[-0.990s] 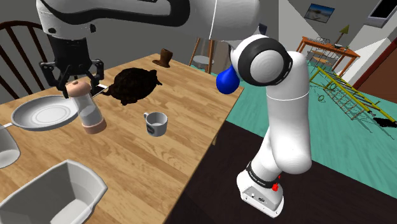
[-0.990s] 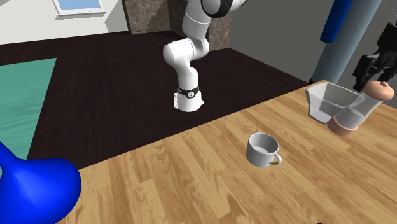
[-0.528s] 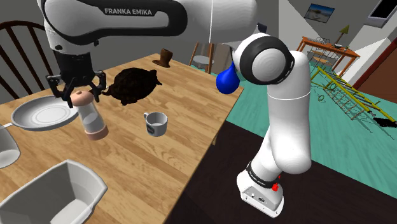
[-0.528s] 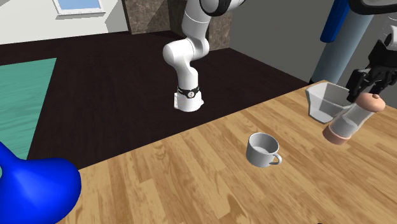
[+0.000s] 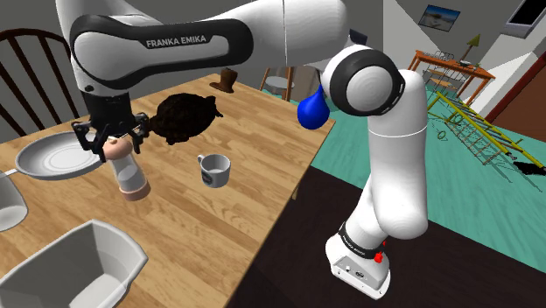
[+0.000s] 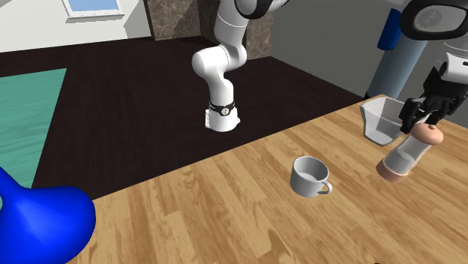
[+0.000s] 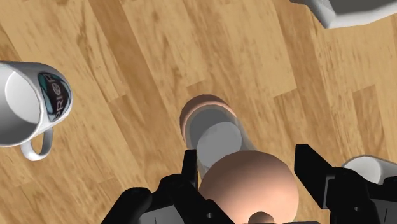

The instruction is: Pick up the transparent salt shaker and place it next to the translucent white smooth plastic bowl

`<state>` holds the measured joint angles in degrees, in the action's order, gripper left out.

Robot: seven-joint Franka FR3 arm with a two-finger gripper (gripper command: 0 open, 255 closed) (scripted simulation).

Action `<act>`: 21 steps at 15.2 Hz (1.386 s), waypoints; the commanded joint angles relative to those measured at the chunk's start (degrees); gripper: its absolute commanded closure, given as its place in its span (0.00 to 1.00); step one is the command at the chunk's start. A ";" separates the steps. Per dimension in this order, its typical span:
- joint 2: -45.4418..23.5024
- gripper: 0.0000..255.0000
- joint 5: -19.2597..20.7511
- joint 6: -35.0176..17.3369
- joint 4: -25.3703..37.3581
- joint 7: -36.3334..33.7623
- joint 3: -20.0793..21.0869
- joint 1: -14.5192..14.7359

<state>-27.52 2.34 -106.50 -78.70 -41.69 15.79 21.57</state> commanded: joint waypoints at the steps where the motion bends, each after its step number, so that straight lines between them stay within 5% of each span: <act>1: -0.27 1.00 0.07 -1.44 -1.12 0.04 -0.05 -0.04; 14: -1.03 1.00 0.24 -5.35 -4.30 0.12 -0.20 -0.12; 15: -1.03 0.00 0.24 -5.35 -4.31 0.13 -0.20 -0.12; 21: -0.59 0.00 0.13 -3.65 -3.04 0.20 -0.15 -0.18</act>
<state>-28.21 2.49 -111.06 -82.56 -41.45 15.62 21.34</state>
